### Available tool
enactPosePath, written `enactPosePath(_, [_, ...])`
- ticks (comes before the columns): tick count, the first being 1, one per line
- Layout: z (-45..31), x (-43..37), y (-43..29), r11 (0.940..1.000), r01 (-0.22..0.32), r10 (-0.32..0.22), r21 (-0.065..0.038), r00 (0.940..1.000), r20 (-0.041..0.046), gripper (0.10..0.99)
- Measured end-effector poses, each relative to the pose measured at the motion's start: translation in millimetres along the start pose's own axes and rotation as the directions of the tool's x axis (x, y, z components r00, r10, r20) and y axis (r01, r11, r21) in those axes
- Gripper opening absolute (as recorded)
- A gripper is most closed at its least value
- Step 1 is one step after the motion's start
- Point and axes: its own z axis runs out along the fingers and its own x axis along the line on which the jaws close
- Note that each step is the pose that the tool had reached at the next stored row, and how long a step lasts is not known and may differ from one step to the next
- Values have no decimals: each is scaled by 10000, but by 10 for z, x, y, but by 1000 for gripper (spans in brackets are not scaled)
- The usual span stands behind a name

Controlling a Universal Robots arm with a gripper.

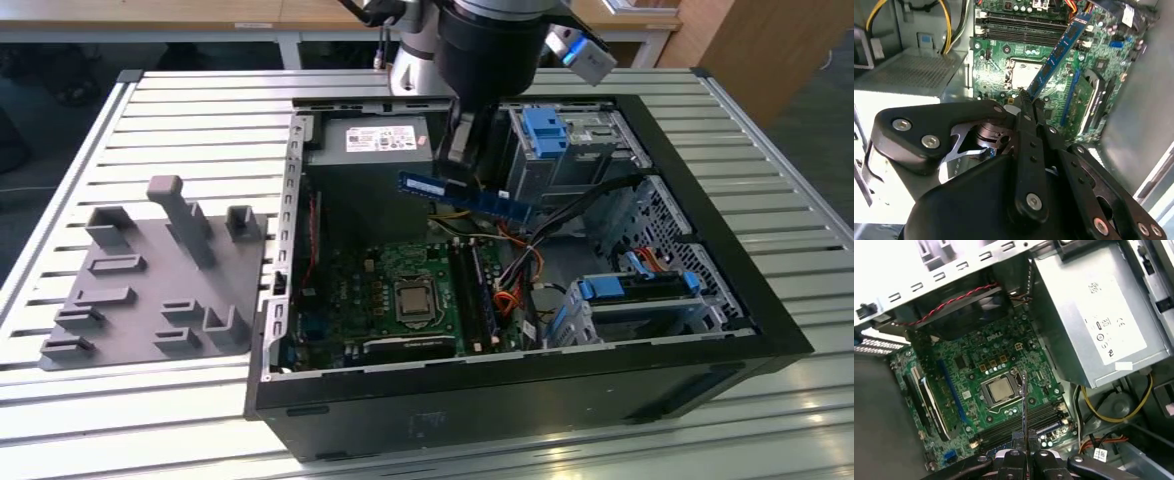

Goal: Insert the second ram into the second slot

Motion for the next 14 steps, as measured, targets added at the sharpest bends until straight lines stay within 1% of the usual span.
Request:
enactPosePath(2, [18,-1,-1,9994,-348,348,-12,9994,13,137])
enactPosePath(4, [36,-1,-1,9976,-697,697,-24,9976,24,137])
enactPosePath(7, [65,-2,-3,9923,-1241,1242,-45,9923,41,137])
enactPosePath(9, [86,-3,-3,9872,-1596,1596,-59,9872,54,137])
enactPosePath(11, [107,-4,-4,9808,-1949,1950,-74,9808,65,137])
enactPosePath(14, [139,-5,-5,9687,-2480,2481,-97,9687,81,137])
